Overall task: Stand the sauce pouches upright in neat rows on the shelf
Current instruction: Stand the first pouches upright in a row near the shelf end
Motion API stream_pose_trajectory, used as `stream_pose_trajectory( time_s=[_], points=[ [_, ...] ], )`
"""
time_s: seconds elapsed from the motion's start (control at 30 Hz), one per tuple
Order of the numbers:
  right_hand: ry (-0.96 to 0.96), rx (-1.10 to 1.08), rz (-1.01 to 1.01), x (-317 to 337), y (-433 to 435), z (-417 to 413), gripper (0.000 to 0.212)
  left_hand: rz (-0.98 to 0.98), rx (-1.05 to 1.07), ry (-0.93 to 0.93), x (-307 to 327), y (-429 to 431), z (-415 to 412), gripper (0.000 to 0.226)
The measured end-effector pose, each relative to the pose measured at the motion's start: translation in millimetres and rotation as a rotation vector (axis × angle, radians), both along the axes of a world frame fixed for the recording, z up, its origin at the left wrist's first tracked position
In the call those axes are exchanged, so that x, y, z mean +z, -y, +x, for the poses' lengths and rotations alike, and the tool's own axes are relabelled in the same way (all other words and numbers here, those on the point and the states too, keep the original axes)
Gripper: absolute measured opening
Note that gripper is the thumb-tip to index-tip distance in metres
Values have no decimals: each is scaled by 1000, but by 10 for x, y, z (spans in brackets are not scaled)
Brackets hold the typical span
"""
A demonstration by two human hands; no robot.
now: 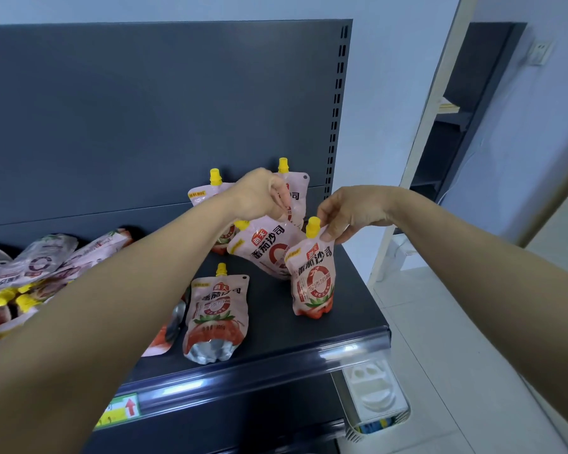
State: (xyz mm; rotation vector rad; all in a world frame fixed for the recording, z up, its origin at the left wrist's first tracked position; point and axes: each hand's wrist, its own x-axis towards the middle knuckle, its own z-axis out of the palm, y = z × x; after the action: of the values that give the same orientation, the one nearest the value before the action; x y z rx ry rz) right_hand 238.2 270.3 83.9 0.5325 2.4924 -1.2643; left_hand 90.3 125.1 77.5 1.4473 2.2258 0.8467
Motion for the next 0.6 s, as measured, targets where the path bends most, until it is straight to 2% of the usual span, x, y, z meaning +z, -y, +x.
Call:
stream_pose_trajectory(
  time_s=[0.23, 0.47, 0.6],
  points=[
    [64, 31, -47, -49, -81, 67, 39, -142, -86, -118, 134, -206, 98, 17],
    [126, 73, -95, -92, -210, 101, 34, -293, -179, -157, 194, -353, 194, 23],
    [63, -14, -120, -111, -334, 108, 36, -286, -182, -174, 191, -345, 195, 24]
  ],
)
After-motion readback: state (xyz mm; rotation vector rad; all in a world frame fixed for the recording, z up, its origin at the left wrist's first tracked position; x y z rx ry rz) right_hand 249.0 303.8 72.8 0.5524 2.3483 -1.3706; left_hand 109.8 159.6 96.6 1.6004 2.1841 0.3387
